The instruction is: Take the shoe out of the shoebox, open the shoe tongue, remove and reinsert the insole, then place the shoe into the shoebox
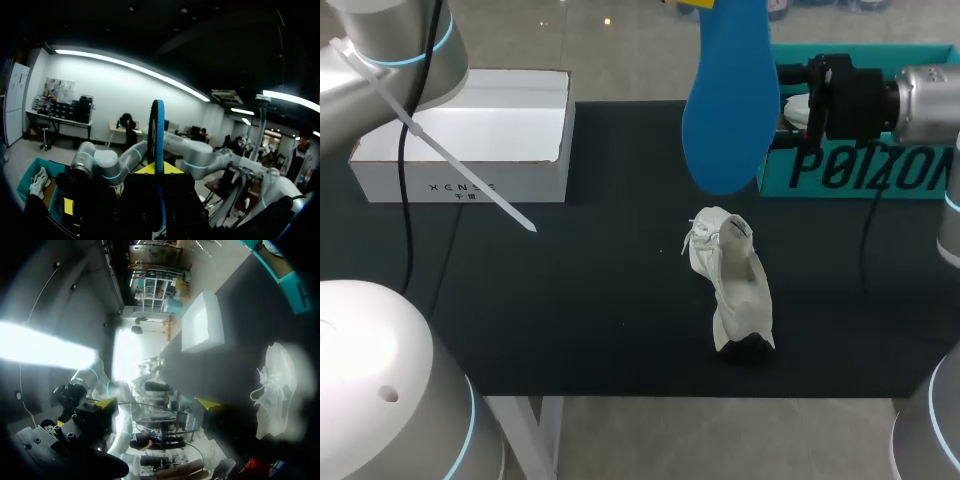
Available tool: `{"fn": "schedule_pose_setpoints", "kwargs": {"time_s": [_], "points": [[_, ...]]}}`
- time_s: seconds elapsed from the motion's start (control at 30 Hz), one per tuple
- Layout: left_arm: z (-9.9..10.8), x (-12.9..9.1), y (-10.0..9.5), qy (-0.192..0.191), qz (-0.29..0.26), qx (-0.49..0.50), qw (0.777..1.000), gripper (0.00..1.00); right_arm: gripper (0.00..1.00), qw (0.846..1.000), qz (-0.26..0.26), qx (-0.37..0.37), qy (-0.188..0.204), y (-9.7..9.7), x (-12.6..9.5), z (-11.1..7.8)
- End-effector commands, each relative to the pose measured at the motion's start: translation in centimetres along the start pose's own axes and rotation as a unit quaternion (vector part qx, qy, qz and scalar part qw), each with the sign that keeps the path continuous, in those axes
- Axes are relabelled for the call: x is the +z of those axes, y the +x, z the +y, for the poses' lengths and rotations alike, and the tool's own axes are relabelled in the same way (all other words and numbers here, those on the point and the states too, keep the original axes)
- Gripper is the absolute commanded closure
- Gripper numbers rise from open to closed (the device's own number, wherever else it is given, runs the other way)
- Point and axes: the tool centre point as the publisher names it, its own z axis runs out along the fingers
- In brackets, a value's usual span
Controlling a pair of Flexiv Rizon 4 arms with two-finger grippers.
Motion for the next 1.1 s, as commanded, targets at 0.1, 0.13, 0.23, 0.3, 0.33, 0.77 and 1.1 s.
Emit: {"fn": "schedule_pose_setpoints", "kwargs": {"time_s": [0.1,0.13,0.23,0.3,0.33,0.77,1.1], "points": [[0.0,0.0,0.1,0.000,-0.001,0.000,1.000,1.00,0.00,1.000,-0.002,0.001,0.000,0.0,0.1,0.0],[0.0,0.0,0.1,0.000,-0.001,0.000,1.000,1.00,0.00,1.000,-0.002,0.001,0.000,0.0,0.1,0.0],[0.1,0.1,1.0,-0.049,-0.031,0.065,0.996,1.00,0.00,1.000,-0.002,0.001,0.000,0.0,0.1,0.0],[0.5,0.5,1.9,-0.100,-0.041,0.107,0.988,1.00,0.00,1.000,-0.002,0.001,0.000,0.0,0.1,0.0],[0.8,0.6,2.3,-0.120,-0.052,0.126,0.983,1.00,0.00,1.000,-0.002,0.001,0.000,0.0,0.1,0.0],[8.1,1.7,5.4,-0.182,-0.097,0.238,0.949,1.00,0.00,1.000,-0.002,0.001,0.000,0.0,0.1,0.0],[12.4,2.7,4.2,-0.151,-0.091,0.282,0.943,1.00,0.00,1.000,-0.002,0.001,0.000,0.0,0.1,0.0]]}}
